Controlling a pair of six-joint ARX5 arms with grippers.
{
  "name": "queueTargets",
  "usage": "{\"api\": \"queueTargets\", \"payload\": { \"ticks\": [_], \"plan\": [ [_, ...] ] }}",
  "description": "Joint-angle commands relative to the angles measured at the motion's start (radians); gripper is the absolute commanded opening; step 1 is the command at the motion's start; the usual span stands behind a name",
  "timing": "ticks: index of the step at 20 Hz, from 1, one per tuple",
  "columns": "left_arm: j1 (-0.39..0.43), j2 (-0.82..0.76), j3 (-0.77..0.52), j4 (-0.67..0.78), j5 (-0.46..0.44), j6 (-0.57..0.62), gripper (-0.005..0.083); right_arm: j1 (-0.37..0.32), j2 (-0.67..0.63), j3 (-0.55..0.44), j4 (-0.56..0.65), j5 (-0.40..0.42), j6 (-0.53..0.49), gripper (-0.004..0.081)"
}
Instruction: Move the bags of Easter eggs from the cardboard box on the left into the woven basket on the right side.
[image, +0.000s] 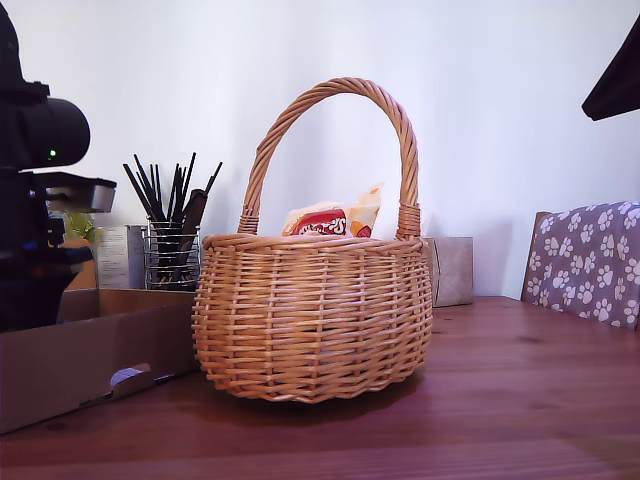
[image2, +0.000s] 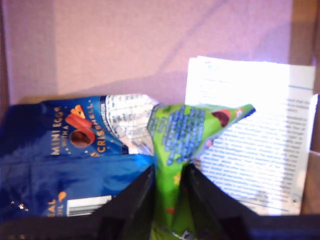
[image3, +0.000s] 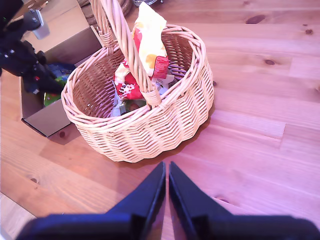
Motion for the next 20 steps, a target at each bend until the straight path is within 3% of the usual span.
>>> {"api": "queueTargets", "payload": {
  "ticks": [1,8,10,13,16,20],
  "plan": [
    [0.001,-0.053,0.002,-0.003,0.011,-0.003,0.0122,0.004,-0.001,0.014,0.005,-0.005,-0.003,-0.0012],
    [0.001,-0.248,0.002,-0.035,0.054,-0.031,0.0122,0.004,-0.001,0.014,0.004,-0.005,-0.003,-0.0012],
    [0.001,-0.312,0.002,-0.035,0.126,-0.046,0.0122,0.004,-0.001,0.014,0.004,-0.005,-0.003,-0.0012],
    [-0.018,-0.387,0.002,-0.018,0.334,-0.117,0.0122,0.005,-0.001,0.014,0.004,-0.005,-0.003,-0.0012],
    [-0.084,-0.401,0.002,0.047,0.470,-0.200,0.0122,0.004,-0.001,0.014,0.004,-0.005,-0.002,-0.0012],
    [-0.225,-0.373,0.002,0.226,0.490,-0.292,0.0122,0.004,-0.001,0.014,0.004,-0.005,-0.002,-0.0012]
  ]
}}
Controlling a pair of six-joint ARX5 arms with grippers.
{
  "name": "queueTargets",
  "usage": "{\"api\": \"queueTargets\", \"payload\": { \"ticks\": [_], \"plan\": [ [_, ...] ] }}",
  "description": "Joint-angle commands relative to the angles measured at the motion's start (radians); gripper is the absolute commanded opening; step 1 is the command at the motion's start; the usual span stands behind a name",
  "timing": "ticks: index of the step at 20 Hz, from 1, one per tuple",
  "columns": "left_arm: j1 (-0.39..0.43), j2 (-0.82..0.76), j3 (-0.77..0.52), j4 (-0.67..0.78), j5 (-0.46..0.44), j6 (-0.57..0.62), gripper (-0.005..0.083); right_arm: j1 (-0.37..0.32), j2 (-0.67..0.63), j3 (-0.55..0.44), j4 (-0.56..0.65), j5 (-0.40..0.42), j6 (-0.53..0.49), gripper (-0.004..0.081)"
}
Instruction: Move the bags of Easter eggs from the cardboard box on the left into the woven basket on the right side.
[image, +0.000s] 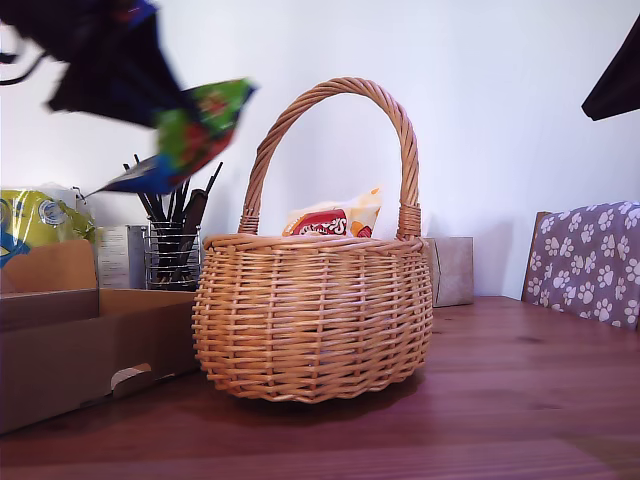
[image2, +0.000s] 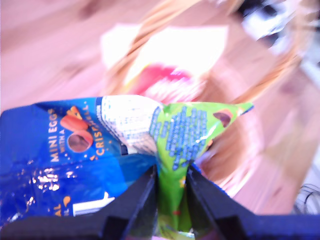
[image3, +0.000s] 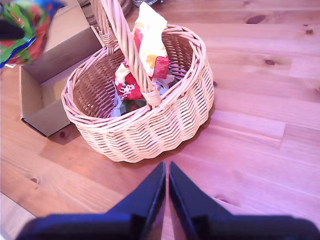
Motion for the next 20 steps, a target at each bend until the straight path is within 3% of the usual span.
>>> {"api": "queueTargets", "payload": {
  "ticks": [1,6,11,14,20],
  "plan": [
    [-0.044,0.029,0.002,0.092,0.005,-0.028,0.0122,0.004,-0.001,0.014,0.005,-0.005,-0.002,-0.0012],
    [-0.153,0.118,0.002,0.285,0.003,-0.094,0.0122,0.004,-0.001,0.014,0.004,-0.005,-0.002,-0.0012],
    [-0.195,0.236,0.002,0.399,-0.041,-0.097,0.0122,0.004,-0.002,0.014,0.003,-0.005,-0.002,-0.0012],
    [-0.202,0.312,0.002,0.394,-0.113,-0.103,0.0122,0.004,-0.002,0.014,0.003,-0.005,-0.002,-0.0012],
    [-0.211,0.412,0.002,0.337,-0.148,-0.140,0.0122,0.004,-0.002,0.014,0.003,-0.005,-0.002,-0.0012]
  ]
}}
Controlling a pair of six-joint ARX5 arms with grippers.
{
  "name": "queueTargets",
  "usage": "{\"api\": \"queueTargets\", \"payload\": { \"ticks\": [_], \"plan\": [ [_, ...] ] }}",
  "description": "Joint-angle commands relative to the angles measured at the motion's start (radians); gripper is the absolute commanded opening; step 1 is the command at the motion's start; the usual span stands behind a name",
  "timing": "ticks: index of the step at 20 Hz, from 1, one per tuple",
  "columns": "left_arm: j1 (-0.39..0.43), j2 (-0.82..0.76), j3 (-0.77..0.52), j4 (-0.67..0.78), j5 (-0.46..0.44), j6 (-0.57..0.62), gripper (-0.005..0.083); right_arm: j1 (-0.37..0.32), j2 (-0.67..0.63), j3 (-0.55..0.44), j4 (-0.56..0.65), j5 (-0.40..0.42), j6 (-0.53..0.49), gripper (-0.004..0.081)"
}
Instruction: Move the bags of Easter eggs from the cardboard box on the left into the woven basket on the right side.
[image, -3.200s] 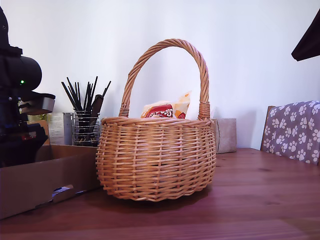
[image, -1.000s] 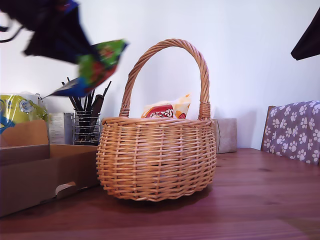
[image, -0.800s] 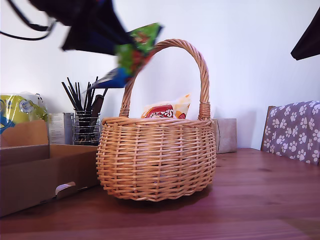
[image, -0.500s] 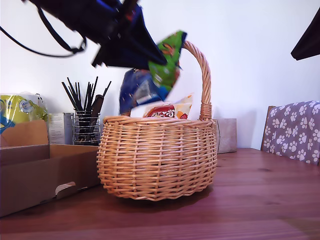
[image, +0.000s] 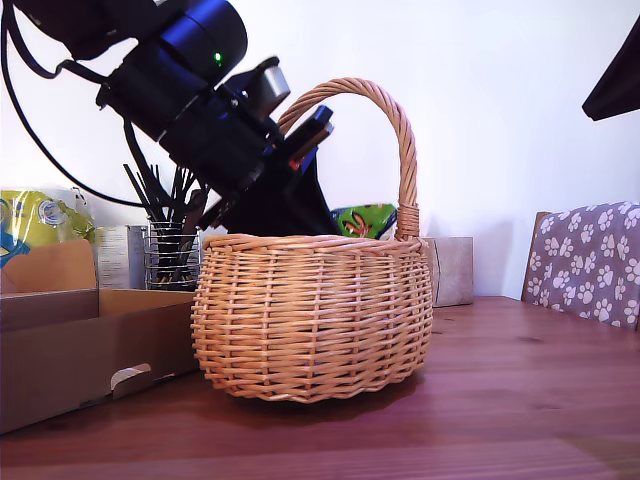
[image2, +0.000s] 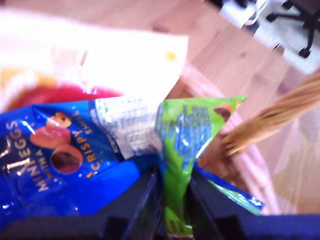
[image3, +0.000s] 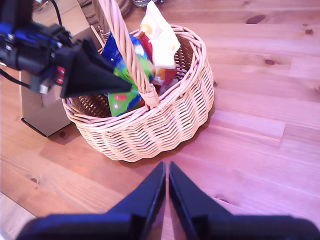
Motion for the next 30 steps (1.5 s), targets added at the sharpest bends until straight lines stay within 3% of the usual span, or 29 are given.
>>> {"api": "queueTargets", "payload": {
  "ticks": [1,4,7,8,14,18,21,23,26,30],
  "plan": [
    [-0.008,0.031,0.002,-0.011,-0.027,-0.003,0.0123,0.004,-0.001,0.014,0.003,-0.005,-0.002,-0.0012],
    [-0.011,0.030,0.002,-0.008,-0.027,-0.003,0.0142,0.004,-0.001,0.014,0.003,-0.005,-0.003,-0.0012],
    [-0.011,0.028,0.010,-0.014,0.015,-0.003,0.0341,0.004,-0.001,0.014,0.003,-0.005,-0.003,-0.0012],
    [-0.011,0.025,0.022,-0.029,0.043,-0.003,0.0357,0.004,-0.002,0.014,0.003,-0.005,-0.003,-0.0012],
    [-0.011,-0.059,0.092,-0.126,0.070,-0.002,0.0183,0.004,-0.001,0.014,0.003,-0.005,-0.003,-0.0012],
    [-0.011,-0.178,0.092,-0.212,0.010,0.060,-0.0026,0.004,-0.001,0.014,0.023,-0.003,-0.011,-0.0012],
    [-0.011,-0.267,0.072,-0.267,-0.170,0.128,-0.0021,0.004,-0.001,0.014,0.071,0.008,-0.035,-0.0012],
    [-0.007,-0.336,0.026,-0.235,-0.232,0.133,-0.0021,0.004,-0.001,0.013,0.125,0.052,-0.051,-0.0012],
    [0.039,-0.466,-0.087,-0.145,-0.295,0.151,-0.0021,0.002,-0.001,0.010,0.221,0.108,-0.082,-0.0012],
    [0.164,-0.652,-0.282,-0.011,-0.299,0.156,-0.0021,-0.011,-0.002,-0.024,0.374,0.110,-0.081,-0.0012]
  ]
}}
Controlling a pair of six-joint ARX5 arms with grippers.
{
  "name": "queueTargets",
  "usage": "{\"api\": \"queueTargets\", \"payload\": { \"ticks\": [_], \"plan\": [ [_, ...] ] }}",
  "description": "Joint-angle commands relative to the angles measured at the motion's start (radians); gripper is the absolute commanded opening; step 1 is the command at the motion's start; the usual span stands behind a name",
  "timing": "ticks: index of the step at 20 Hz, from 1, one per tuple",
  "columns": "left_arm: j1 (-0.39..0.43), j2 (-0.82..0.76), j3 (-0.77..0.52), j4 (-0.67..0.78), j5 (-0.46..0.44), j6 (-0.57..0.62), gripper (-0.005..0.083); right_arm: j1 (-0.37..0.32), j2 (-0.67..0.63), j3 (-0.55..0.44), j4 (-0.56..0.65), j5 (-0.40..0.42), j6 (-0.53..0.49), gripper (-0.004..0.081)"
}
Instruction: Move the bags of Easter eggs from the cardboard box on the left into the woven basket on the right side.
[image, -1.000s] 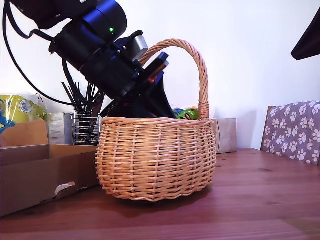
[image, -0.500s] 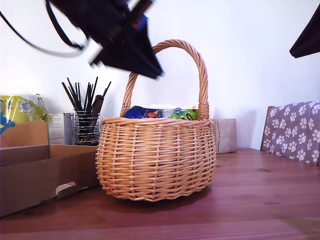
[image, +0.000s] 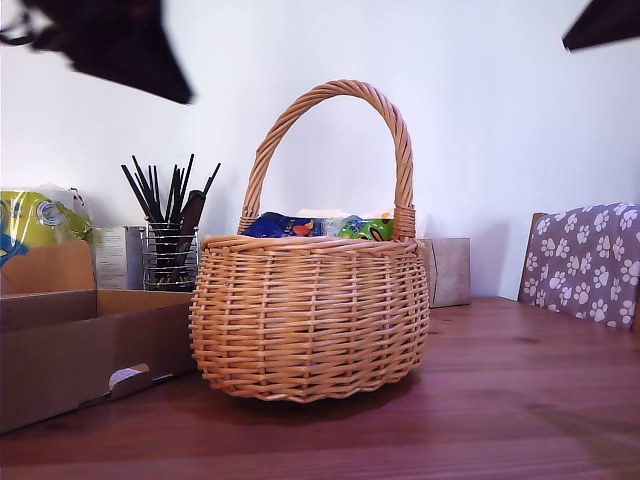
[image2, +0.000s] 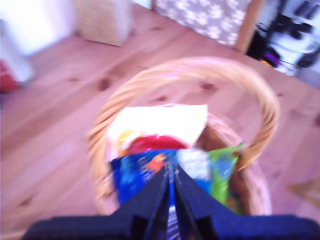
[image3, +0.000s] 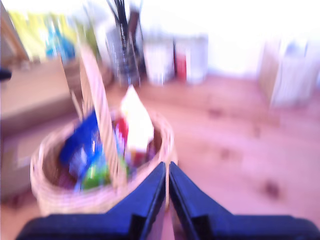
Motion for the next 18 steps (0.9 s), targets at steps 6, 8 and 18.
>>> {"api": "queueTargets", "payload": {
  "ticks": [6,8,18],
  "plan": [
    [0.220,-0.346,-0.233,0.053,-0.004,-0.004,-0.0021,-0.014,-0.046,-0.124,0.154,0.003,0.054,-0.0012],
    [0.242,-0.454,-0.271,0.046,-0.003,-0.019,-0.0021,-0.013,-0.102,-0.159,0.153,0.003,0.055,-0.0012],
    [0.233,-0.652,-0.277,-0.201,0.007,-0.080,-0.0021,-0.012,-0.309,-0.175,0.042,0.000,0.081,-0.0012]
  ]
}}
